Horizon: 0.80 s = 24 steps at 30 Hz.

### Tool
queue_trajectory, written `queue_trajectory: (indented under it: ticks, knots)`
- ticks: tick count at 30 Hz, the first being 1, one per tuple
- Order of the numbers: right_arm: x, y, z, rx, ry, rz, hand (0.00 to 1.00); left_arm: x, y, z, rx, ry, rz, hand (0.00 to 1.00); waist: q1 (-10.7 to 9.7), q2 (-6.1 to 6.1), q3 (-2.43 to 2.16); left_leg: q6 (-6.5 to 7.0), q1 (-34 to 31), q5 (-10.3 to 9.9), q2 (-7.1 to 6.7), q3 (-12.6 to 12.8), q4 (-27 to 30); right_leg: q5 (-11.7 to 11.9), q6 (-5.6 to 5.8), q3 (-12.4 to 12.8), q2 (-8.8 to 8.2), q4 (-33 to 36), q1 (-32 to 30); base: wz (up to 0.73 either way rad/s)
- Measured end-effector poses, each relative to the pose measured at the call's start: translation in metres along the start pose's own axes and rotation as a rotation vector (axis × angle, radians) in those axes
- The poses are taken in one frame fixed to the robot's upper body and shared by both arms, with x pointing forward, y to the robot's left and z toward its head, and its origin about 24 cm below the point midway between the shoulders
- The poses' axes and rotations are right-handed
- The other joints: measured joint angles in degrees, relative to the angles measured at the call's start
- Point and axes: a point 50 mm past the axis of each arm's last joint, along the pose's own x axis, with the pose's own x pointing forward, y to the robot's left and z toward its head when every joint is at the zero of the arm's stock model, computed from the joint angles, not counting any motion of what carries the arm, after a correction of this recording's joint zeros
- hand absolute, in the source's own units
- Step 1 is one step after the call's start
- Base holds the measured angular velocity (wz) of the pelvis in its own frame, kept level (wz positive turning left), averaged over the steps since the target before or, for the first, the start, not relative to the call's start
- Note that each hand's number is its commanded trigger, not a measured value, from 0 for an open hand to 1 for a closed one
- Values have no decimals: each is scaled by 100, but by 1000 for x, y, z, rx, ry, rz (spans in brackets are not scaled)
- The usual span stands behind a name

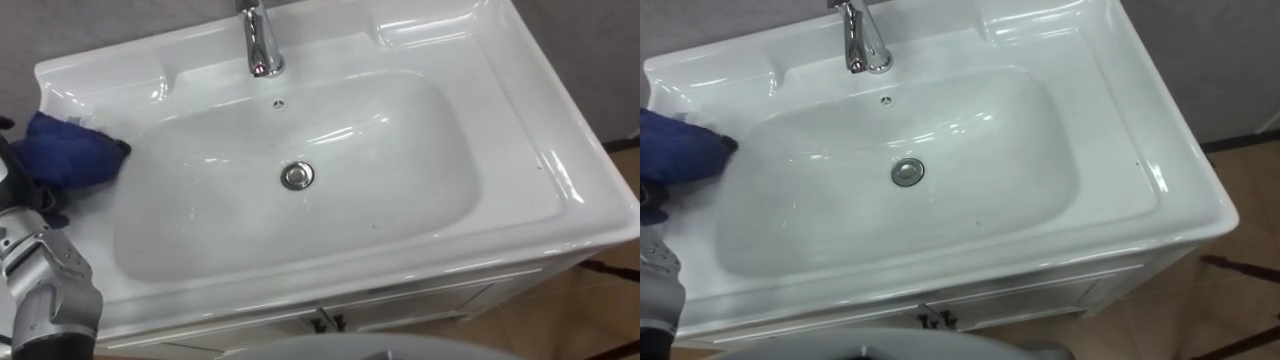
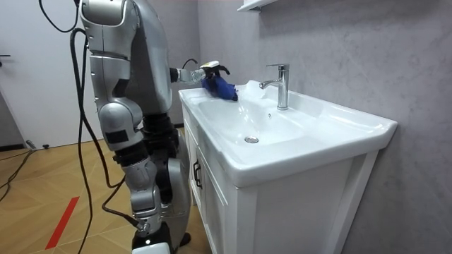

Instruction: Wipe basin

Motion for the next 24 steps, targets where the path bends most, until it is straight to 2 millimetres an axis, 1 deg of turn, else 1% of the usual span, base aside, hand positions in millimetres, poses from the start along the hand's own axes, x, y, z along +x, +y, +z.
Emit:
queue_trajectory:
  ticks: [10, 15, 20, 22, 24]
  knots:
    - [0, 0, -1, 8, 4, 1, 0, 0, 1, 1, -4, -5, 3, 0, -14, 42, -13, 0, 1, 0, -1, -1, 14, 0, 0, -5, -3, 6, 4, 0]
    - [0, 0, -2, 10, 5, 2, 0, 2, 6, 5, -29, -17, 25, 0, -39, 17, 4, 0, 1, 0, -1, 1, 22, 0, 1, -1, -5, 4, 4, 0]
    - [0, 1, -1, 39, 6, 8, 0, 1, 6, 6, -54, -20, 20, 0, -44, 3, 14, 0, 0, 0, -1, 2, 21, 0, 1, -2, -4, 7, 4, 0]
    - [0, 1, -1, 39, 7, 7, 0, 1, 5, 7, -72, -17, 12, 0, -41, 8, 11, 0, -1, 0, -2, 2, 21, -1, 2, -2, -5, 6, 3, 0]
    - [0, 1, -3, 36, 12, 2, 0, 0, 2, 6, -122, 4, -8, 0, -27, -16, 22, 0, 1, 0, -2, 6, 18, -4, 4, 11, -2, 13, 2, 0]
